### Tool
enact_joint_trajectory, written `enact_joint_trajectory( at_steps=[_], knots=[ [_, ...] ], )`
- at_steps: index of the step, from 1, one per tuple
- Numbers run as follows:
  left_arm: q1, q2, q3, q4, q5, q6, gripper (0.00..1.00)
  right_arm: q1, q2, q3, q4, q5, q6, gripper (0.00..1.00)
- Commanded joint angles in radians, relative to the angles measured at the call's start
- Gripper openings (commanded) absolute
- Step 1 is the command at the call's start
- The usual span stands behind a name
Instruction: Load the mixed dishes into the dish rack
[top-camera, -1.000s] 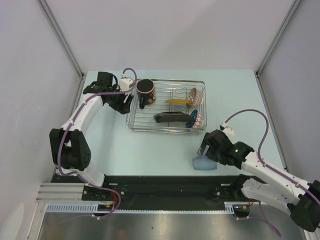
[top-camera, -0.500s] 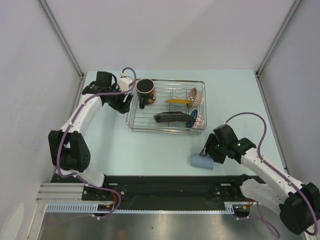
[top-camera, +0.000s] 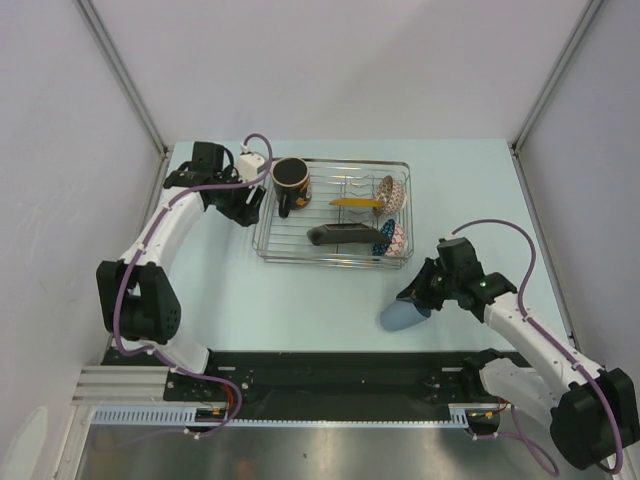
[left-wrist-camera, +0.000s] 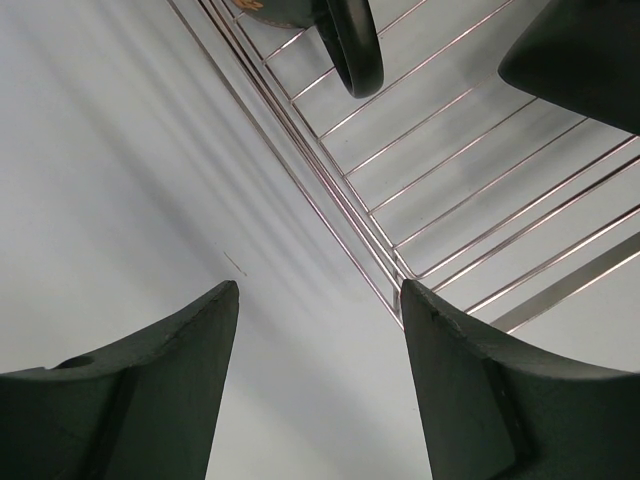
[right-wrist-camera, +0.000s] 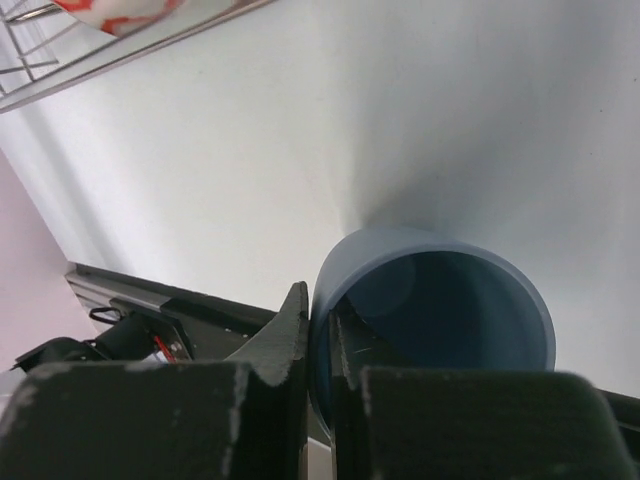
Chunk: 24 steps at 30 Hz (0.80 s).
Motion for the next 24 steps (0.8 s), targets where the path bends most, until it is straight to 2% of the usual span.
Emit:
enact_joint_trajectory(
  at_steps=[1, 4, 7, 8, 10, 11, 13, 14, 16, 17, 18, 20, 21, 22, 23, 24],
  knots=[
    [0.005, -0.026, 0.097, -0.009, 0.014, -0.015, 0.71, -0.043, -0.035, 0.011, 0.086, -0.122, -0.085, 0.0],
    [0.008, -0.027, 0.172, -0.033, 0.071, -0.048, 0.72, -0.072, -0.046, 0.045, 0.156, -0.234, -0.096, 0.0],
    [0.022, -0.026, 0.273, -0.065, 0.154, -0.111, 0.73, -0.103, -0.041, 0.076, 0.338, -0.427, -0.038, 0.0],
    [0.028, -0.024, 0.301, -0.076, 0.224, -0.126, 0.73, -0.106, -0.035, 0.083, 0.459, -0.513, -0.015, 0.0],
    [0.045, -0.02, 0.382, -0.098, 0.286, -0.183, 0.74, -0.117, 0.003, 0.111, 0.59, -0.592, 0.042, 0.0],
    [0.051, -0.018, 0.404, -0.098, 0.345, -0.202, 0.74, -0.121, 0.018, 0.114, 0.754, -0.657, 0.122, 0.0],
    [0.078, -0.015, 0.45, -0.084, 0.427, -0.279, 0.72, -0.125, 0.083, 0.116, 0.956, -0.689, 0.247, 0.0],
    [0.1, -0.014, 0.459, -0.073, 0.47, -0.313, 0.7, -0.12, 0.116, 0.116, 1.192, -0.696, 0.389, 0.0],
    [0.117, -0.007, 0.459, -0.021, 0.629, -0.437, 0.68, -0.12, 0.185, 0.117, 1.46, -0.669, 0.546, 0.0],
    [0.158, -0.001, 0.454, 0.006, 0.7, -0.496, 0.68, -0.114, 0.283, 0.123, 1.711, -0.619, 0.636, 0.0],
    [0.17, 0.006, 0.427, 0.092, 0.835, -0.56, 0.68, -0.112, 0.333, 0.134, 1.818, -0.592, 0.765, 0.0],
    [0.186, 0.011, 0.363, 0.256, 0.983, -0.839, 0.69, -0.093, 0.481, 0.175, 2.051, -0.502, 0.879, 0.0],
    [0.184, 0.008, 0.261, 0.512, 1.087, -0.964, 0.72, -0.085, 0.526, 0.198, 2.096, -0.479, 0.943, 0.0],
    [0.186, -0.001, 0.199, 0.671, 1.105, -1.241, 0.74, -0.073, 0.555, 0.22, 2.115, -0.466, 0.948, 0.0],
    [0.184, -0.013, 0.131, 0.856, 1.11, -1.381, 0.77, -0.048, 0.595, 0.267, 2.112, -0.46, 0.942, 0.0],
    [0.183, -0.032, 0.006, 1.225, 1.114, -1.512, 0.87, -0.036, 0.609, 0.286, 2.111, -0.456, 0.927, 0.0]
  ],
)
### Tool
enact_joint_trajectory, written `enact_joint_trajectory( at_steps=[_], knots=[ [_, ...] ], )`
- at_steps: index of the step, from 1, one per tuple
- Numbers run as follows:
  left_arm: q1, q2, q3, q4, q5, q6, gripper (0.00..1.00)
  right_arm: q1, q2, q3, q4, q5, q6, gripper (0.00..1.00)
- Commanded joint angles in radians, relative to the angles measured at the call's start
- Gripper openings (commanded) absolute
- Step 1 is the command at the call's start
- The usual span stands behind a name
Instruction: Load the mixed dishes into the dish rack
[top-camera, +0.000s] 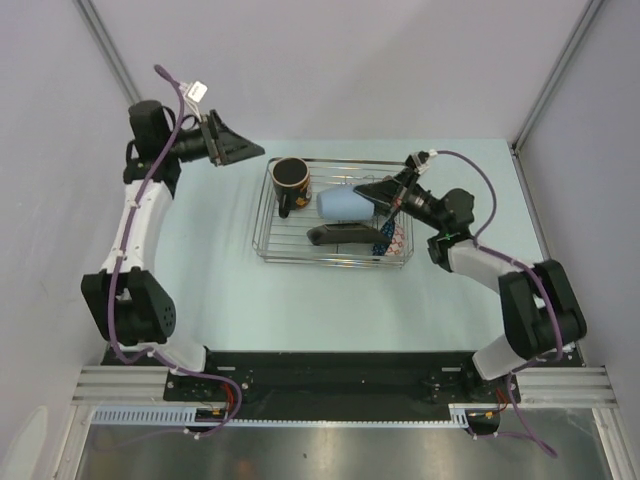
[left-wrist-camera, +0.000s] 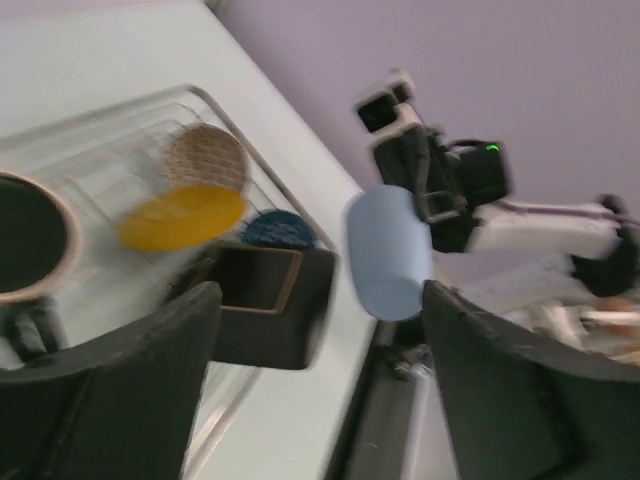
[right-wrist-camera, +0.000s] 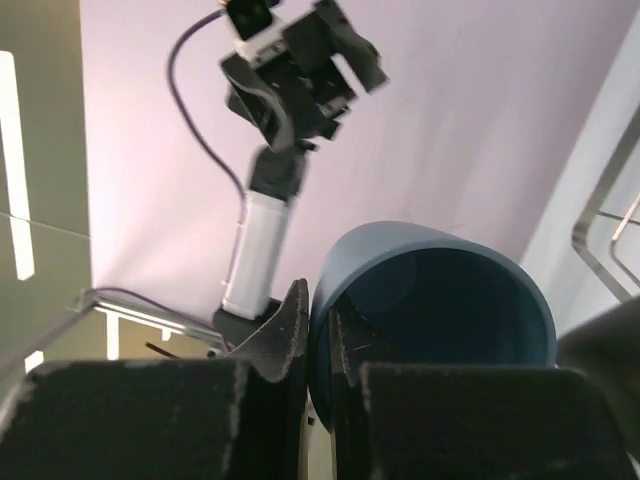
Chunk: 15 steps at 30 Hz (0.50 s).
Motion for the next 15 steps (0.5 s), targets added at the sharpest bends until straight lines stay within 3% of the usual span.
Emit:
enact_joint_trajectory(
  at_steps=[1, 4, 6, 7, 8, 9, 11, 12, 13, 15],
  knots=[
    [-0.004, -0.024, -0.298, 1.012, 0.271, -0.902, 0.96, 0.064, 0.095, 0.117, 0.465, 0.069, 0.182, 0.0],
    [-0.036, -0.007, -0.339, 1.162, 0.303, -1.028, 1.0, 0.085, 0.132, 0.159, 0.453, 0.089, 0.174, 0.0],
    [-0.051, -0.022, -0.384, 1.189, 0.289, -1.021, 1.0, 0.091, 0.152, 0.173, 0.453, 0.095, 0.174, 0.0],
    [-0.056, -0.036, -0.386, 1.145, 0.282, -0.948, 1.0, 0.094, 0.155, 0.179, 0.448, 0.097, 0.168, 0.0],
    [-0.083, -0.042, -0.381, 1.071, 0.277, -0.882, 1.0, 0.097, 0.16, 0.185, 0.439, 0.092, 0.165, 0.0],
    [-0.093, -0.05, -0.36, 0.869, 0.268, -0.801, 1.0, 0.099, 0.16, 0.193, 0.425, 0.09, 0.156, 0.0],
    [-0.128, -0.075, -0.311, 0.578, 0.201, -0.441, 1.0, 0.107, 0.16, 0.203, 0.378, 0.086, 0.122, 0.0],
    [-0.143, -0.075, -0.235, 0.284, 0.179, -0.31, 1.0, 0.108, 0.16, 0.211, 0.364, 0.084, 0.113, 0.0],
    [-0.16, -0.069, -0.2, 0.185, 0.159, -0.134, 1.0, 0.11, 0.166, 0.216, 0.349, 0.086, 0.108, 0.0],
    [-0.201, -0.064, -0.174, 0.089, 0.116, -0.079, 1.0, 0.111, 0.178, 0.226, 0.35, 0.086, 0.108, 0.0]
  ],
)
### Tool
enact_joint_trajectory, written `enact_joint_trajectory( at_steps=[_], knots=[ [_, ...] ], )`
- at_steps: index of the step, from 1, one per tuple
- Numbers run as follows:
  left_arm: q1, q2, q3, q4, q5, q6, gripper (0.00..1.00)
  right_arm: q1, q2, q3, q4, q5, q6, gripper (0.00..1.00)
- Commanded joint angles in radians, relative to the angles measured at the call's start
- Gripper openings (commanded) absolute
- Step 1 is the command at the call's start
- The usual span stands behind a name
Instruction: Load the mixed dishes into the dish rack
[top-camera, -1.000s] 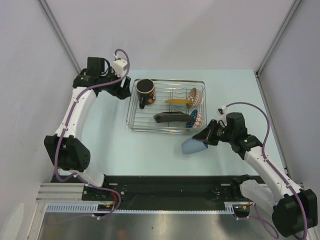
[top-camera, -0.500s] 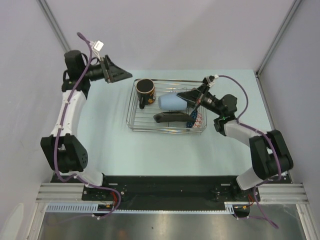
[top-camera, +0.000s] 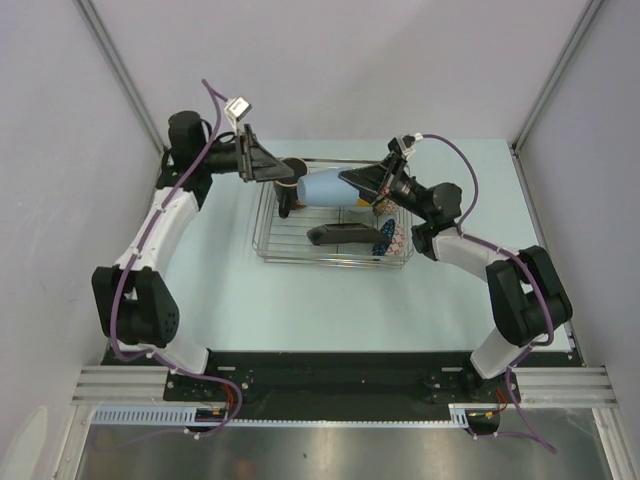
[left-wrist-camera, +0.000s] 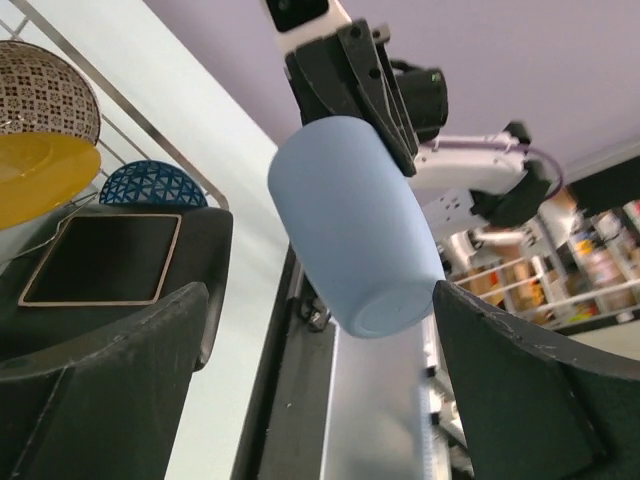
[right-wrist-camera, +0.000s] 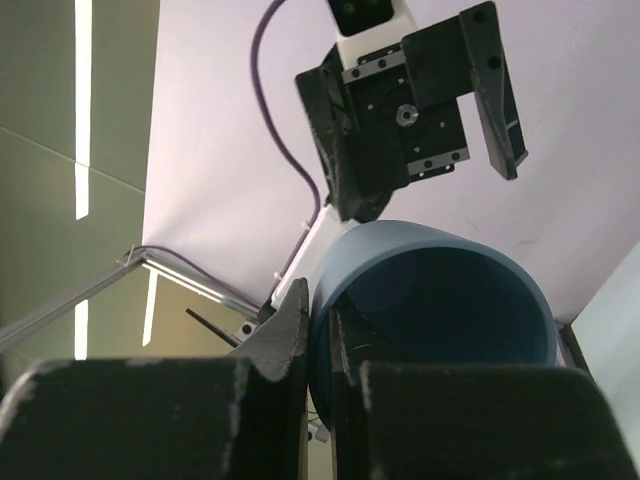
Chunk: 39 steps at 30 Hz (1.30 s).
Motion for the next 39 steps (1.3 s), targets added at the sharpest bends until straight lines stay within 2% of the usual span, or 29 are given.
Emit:
enact_joint_trajectory(
  at_steps=[1, 13, 24, 27, 28, 30, 31, 33, 34, 35, 36, 37, 39],
  knots=[
    [-0.066, -0.052, 0.097, -0.402, -0.089, 0.387, 1.0, 0.009, 0.033, 0.068, 0.156, 0.02, -0.026, 0.0],
    [-0.132, -0.059, 0.074, -0.391, -0.16, 0.392, 1.0, 0.03, 0.102, 0.131, 0.158, 0.045, -0.034, 0.0],
    [-0.175, -0.062, 0.064, -0.308, -0.205, 0.355, 1.0, 0.068, 0.162, 0.169, 0.182, 0.063, -0.023, 0.0],
    [-0.175, -0.061, 0.057, -0.303, -0.197, 0.352, 0.84, 0.071, 0.166, 0.174, 0.184, 0.063, -0.025, 0.0],
    [-0.175, -0.061, 0.054, -0.299, -0.197, 0.352, 0.69, 0.071, 0.168, 0.175, 0.184, 0.062, -0.025, 0.0],
    [-0.175, -0.061, 0.053, -0.306, -0.215, 0.363, 0.51, 0.07, 0.169, 0.177, 0.182, 0.059, -0.023, 0.0],
    [-0.175, -0.061, 0.059, -0.348, -0.228, 0.377, 0.25, 0.07, 0.17, 0.18, 0.182, 0.057, -0.023, 0.0],
    [-0.175, -0.056, 0.094, -0.409, -0.269, 0.442, 0.05, 0.067, 0.165, 0.183, 0.17, 0.048, -0.029, 0.0],
    [-0.174, -0.056, 0.115, -0.456, -0.275, 0.467, 0.01, 0.061, 0.16, 0.183, 0.165, 0.043, -0.032, 0.04],
    [-0.172, -0.059, 0.125, -0.472, -0.278, 0.495, 0.0, 0.058, 0.159, 0.182, 0.149, 0.036, -0.035, 0.12],
    [-0.164, -0.061, 0.136, -0.498, -0.289, 0.507, 0.0, 0.052, 0.154, 0.182, 0.139, 0.019, -0.037, 0.23],
    [-0.161, -0.064, 0.154, -0.512, -0.294, 0.515, 0.0, 0.047, 0.151, 0.182, 0.129, 0.01, -0.039, 0.4],
    [-0.149, -0.065, 0.189, -0.605, -0.347, 0.579, 0.0, 0.021, 0.136, 0.177, 0.095, -0.029, -0.046, 0.49]
  ],
)
